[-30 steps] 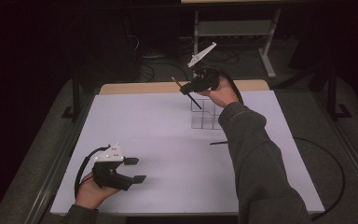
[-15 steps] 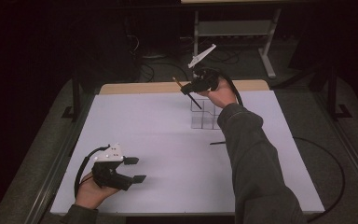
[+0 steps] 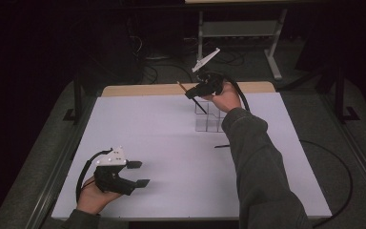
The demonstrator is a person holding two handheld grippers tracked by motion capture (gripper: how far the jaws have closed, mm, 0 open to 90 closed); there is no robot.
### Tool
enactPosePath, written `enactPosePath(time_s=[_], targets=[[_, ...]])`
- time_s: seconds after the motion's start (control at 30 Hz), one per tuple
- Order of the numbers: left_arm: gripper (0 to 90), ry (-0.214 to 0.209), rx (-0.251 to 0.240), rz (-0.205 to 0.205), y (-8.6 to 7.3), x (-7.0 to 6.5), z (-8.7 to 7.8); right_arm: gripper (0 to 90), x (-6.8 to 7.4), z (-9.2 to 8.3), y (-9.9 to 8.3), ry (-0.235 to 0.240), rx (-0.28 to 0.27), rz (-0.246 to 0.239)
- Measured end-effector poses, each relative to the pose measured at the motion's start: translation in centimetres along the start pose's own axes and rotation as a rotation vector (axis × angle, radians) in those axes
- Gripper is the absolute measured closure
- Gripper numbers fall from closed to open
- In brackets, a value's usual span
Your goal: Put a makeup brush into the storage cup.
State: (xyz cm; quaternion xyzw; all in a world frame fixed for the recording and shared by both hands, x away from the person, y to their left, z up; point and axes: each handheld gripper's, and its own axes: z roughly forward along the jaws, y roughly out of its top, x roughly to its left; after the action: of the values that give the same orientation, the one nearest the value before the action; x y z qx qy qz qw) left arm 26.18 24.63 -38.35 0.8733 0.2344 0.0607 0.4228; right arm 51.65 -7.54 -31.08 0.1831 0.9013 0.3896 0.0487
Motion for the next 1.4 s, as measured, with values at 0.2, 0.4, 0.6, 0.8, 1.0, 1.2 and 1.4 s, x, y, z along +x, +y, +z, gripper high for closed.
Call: enactPosePath(time_s=[0.2,0.4,0.6,0.8,1.0,1.2,1.4], targets=[[30.0,0.0,-0.005,-0.006,0.0,-0.1,0.0,82.3,0.1,0.1,-0.2,-0.002,-0.005,0.002],[30.0,0.0,-0.005,-0.009,0.0,-0.1,-0.1,82.3,0.1,0.2,-0.4,-0.006,0.005,0.002],[30.0,-0.001,-0.004,-0.01,0.0,-0.2,-0.1,82.3,0.1,0.6,-0.8,-0.006,0.007,0.008],[30.0,0.0,0.001,-0.008,-0.1,-0.1,-0.1,82.3,0.1,0.6,-1.0,-0.006,0.004,0.008],[30.0,-0.003,-0.001,-0.008,0.0,-0.1,0.0,82.2,-0.1,0.6,-1.6,-0.01,0.008,0.02],[30.0,-0.003,0.001,-0.007,0.0,-0.2,0.1,82.1,0.0,0.5,-1.9,-0.012,0.01,0.023],[29.9,-0.004,0.003,-0.007,0.0,-0.1,0.1,81.8,0.0,0.6,-2.0,-0.008,0.013,0.027]])
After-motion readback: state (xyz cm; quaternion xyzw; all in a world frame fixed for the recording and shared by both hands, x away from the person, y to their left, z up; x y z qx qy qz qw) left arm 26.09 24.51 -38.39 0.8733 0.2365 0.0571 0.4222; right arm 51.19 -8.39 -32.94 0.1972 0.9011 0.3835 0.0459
